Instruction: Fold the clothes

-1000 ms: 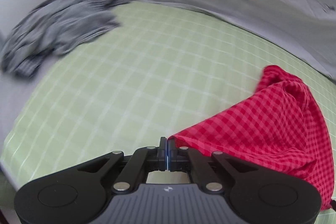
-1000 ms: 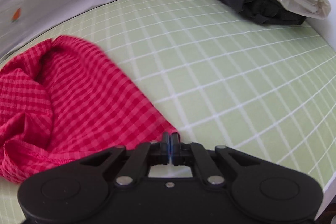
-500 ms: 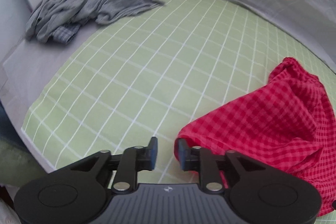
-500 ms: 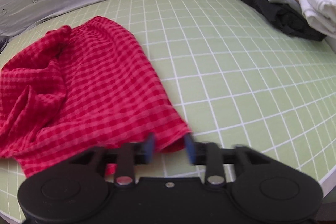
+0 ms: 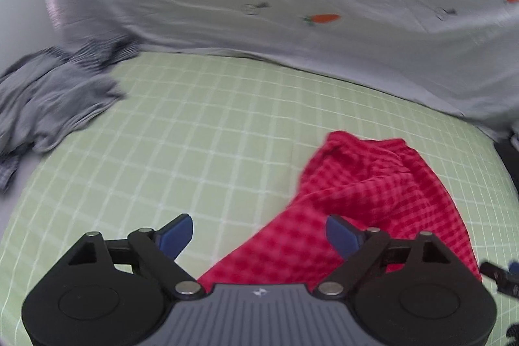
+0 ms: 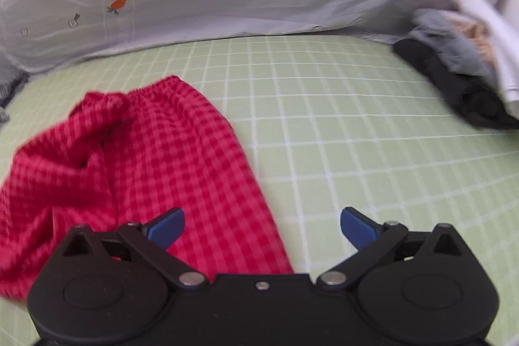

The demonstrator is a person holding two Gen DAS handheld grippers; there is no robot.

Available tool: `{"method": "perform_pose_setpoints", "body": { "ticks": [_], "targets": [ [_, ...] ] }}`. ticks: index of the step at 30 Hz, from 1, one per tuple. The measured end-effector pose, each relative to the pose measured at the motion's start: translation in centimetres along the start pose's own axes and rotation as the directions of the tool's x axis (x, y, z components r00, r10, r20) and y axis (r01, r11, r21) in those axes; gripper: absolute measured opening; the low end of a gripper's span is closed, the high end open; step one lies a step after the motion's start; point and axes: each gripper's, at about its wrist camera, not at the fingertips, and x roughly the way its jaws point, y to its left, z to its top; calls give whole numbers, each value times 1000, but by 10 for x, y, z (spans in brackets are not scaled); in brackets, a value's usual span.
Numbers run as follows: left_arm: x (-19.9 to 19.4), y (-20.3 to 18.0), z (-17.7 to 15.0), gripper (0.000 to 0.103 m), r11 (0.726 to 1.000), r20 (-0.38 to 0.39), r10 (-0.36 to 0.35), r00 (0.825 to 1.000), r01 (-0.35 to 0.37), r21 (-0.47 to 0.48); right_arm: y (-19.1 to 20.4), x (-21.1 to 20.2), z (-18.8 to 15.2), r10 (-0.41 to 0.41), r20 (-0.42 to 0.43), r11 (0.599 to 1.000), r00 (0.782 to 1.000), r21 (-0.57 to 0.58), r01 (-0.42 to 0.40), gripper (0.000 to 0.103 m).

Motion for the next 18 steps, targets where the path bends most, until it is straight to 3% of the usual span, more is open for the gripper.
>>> {"method": "perform_pose_setpoints", "body": {
  "ticks": [5, 15, 17, 18],
  "targets": [
    [43, -50, 24, 90, 988, -33, -50, 998, 54, 148, 14, 48, 35, 135, -19, 991, 991, -22, -135, 103],
    [96, -100, 34, 90, 956, -124, -141, 982, 168, 242, 51, 131, 83, 118, -28, 984, 993, -129, -121, 103],
    [101, -102, 32, 83, 957, -127, -112, 986, 142, 251, 55, 133, 89, 130, 18, 981, 991, -146, -126, 96],
    [104, -103, 31, 73, 960, -129, -96, 987, 126, 251, 57, 134, 92, 152, 25, 978, 988, -146, -147, 87]
  ]
}}
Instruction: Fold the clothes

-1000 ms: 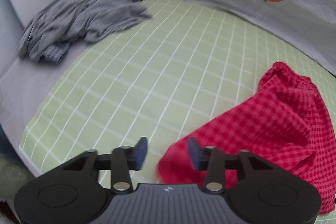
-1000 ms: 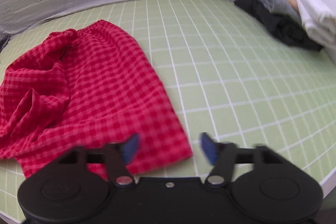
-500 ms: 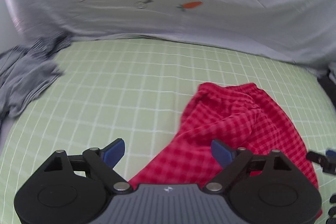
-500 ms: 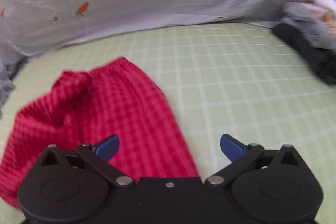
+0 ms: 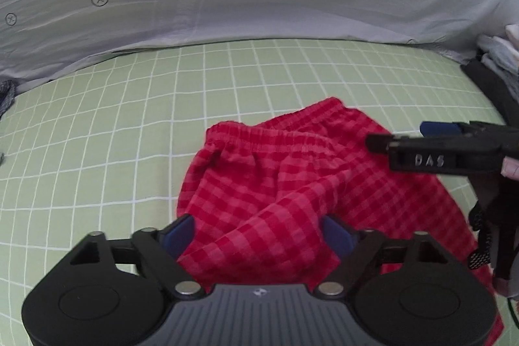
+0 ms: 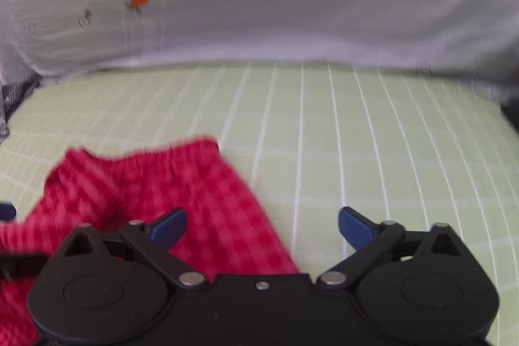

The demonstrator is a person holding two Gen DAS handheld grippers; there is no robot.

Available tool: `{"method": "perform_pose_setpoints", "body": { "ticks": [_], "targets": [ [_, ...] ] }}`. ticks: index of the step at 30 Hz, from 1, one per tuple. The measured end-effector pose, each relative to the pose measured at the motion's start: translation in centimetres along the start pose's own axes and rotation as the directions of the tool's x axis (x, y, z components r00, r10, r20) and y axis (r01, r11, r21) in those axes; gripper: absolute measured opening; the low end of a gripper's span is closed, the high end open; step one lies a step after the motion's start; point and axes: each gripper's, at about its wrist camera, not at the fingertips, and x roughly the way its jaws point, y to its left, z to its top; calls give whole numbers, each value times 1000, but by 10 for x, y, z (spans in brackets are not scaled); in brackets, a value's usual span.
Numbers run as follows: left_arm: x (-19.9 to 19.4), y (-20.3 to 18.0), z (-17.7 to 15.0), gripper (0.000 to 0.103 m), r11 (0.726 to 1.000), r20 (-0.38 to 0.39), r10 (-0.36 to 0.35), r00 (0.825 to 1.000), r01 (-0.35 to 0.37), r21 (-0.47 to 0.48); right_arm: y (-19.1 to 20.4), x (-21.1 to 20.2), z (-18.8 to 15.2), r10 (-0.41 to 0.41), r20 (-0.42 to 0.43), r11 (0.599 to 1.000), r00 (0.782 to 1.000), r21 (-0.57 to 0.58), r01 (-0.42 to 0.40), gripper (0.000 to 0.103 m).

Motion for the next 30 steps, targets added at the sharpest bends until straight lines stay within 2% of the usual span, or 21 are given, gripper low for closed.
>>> {"method": "perform_pose_setpoints", "body": {
  "ticks": [1, 2, 3, 4, 5, 6, 7, 9, 12, 15, 17, 19, 20, 21, 22, 24, 28, 30],
  "targets": [
    [3, 3, 0, 59, 1000, -14, -10, 1000, 10, -10, 0, 2, 1, 10, -5, 1000, 1000, 6, -10, 76],
    [7, 6, -1, 51, 1000, -27, -20, 999, 20, -20, 0, 5, 2, 15, -18, 1000, 1000, 15, -14, 70],
    [8, 11, -1, 33, 999, -33, -26, 999, 25, -46, 0, 8, 3, 19, -32, 1000, 999, 24, -18, 54],
    [10, 17, -2, 15, 997, -40, -32, 999, 29, -72, 0, 10, 3, 24, -45, 999, 999, 33, -22, 43],
    [11, 22, -2, 12, 995, -46, -38, 998, 33, -98, 0, 13, 4, 29, -58, 999, 998, 42, -26, 41],
    [9, 29, -3, 12, 992, -33, -35, 999, 31, -123, -1, 15, 3, 39, -64, 998, 997, 46, -36, 33],
    [7, 36, -3, 9, 989, -20, -31, 999, 28, -147, -2, 14, 2, 41, -61, 998, 997, 42, -39, 20],
    [1, 52, -3, 6, 984, 21, 2, 1000, 2, -177, -3, 13, 1, 36, -49, 999, 998, 28, -35, 8],
    [-6, 80, 3, 5, 972, 84, 85, 993, -64, -227, -7, 7, 6, -2, -1, 999, 1000, 37, 2, 4],
    [-9, 114, 10, 6, 941, 121, 181, 976, -136, -311, -22, -2, 16, -86, 48, 994, 995, 69, 83, 3],
    [-7, 135, 15, 16, 902, 101, 233, 967, -176, -394, -32, -8, 22, -147, 79, 986, 986, 94, 139, 5],
    [-7, 152, 18, 24, 867, 84, 264, 961, -198, -457, -42, -12, 27, -179, 77, 977, 981, 128, 168, 14],
    [-9, 157, 18, 27, 856, 80, 270, 959, -201, -476, -45, -14, 27, -198, 75, 972, 977, 143, 185, 21],
    [-12, 158, 17, 33, 852, 80, 270, 959, -200, -483, -45, -18, 26, -214, 76, 967, 974, 154, 201, 44],
    [-16, 158, 13, 41, 855, 80, 266, 961, -197, -479, -45, -22, 24, -227, 77, 964, 971, 162, 213, 64],
    [-23, 155, 4, 50, 866, 74, 251, 965, -190, -463, -40, -31, 16, -228, 70, 963, 971, 164, 214, 81],
    [-34, 134, -31, 58, 898, 17, 199, 980, -175, -404, -15, -49, -9, -177, 20, 971, 984, 164, 172, 95],
    [-38, 125, -54, 60, 914, -22, 176, 984, -172, -367, 3, -59, -25, -137, -6, 976, 991, 171, 136, 95]
  ]
}}
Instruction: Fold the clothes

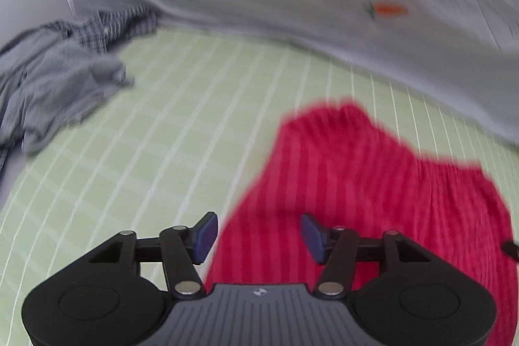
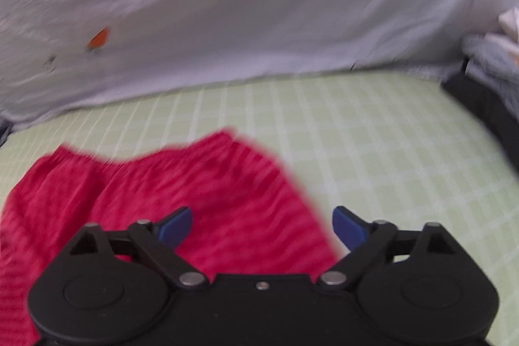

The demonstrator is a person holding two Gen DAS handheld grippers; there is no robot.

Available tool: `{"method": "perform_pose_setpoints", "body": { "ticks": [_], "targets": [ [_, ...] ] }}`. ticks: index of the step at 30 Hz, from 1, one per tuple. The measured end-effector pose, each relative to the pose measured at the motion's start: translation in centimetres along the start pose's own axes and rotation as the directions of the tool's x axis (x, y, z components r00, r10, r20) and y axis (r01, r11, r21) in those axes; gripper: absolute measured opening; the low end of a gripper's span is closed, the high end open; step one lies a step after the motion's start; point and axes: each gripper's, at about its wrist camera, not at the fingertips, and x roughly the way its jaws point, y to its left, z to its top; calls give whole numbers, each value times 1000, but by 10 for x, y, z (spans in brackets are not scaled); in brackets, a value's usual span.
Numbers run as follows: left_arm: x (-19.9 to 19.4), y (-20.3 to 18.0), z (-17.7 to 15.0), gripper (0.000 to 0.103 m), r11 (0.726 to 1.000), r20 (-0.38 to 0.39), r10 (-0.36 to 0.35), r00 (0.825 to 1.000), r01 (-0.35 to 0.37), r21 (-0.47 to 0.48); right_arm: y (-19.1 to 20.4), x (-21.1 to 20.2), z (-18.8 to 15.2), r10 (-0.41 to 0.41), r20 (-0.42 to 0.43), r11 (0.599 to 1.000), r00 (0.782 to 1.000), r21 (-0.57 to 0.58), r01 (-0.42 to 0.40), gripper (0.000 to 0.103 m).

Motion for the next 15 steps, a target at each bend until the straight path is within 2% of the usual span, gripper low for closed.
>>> {"method": "perform_pose_setpoints", "body": {
  "ticks": [2, 8, 12, 15],
  "targets": [
    [-5, 5, -25, 66, 999, -44, -3, 999, 5, 49, 16, -11, -18, 40, -27, 999, 999, -10, -40, 95],
    [-18, 14, -78, 71, 978, -128, -11, 992, 37, 203, 74, -42, -61, 87, -50, 983, 995, -159, -94, 97],
    [-28, 25, -95, 79, 965, -132, -24, 991, 57, 254, 96, -54, -77, 90, -51, 976, 995, -196, -99, 97],
    [-29, 33, -106, 79, 955, -160, -11, 987, 58, 291, 105, -60, -85, 85, -47, 976, 995, -195, -93, 97]
  ]
}}
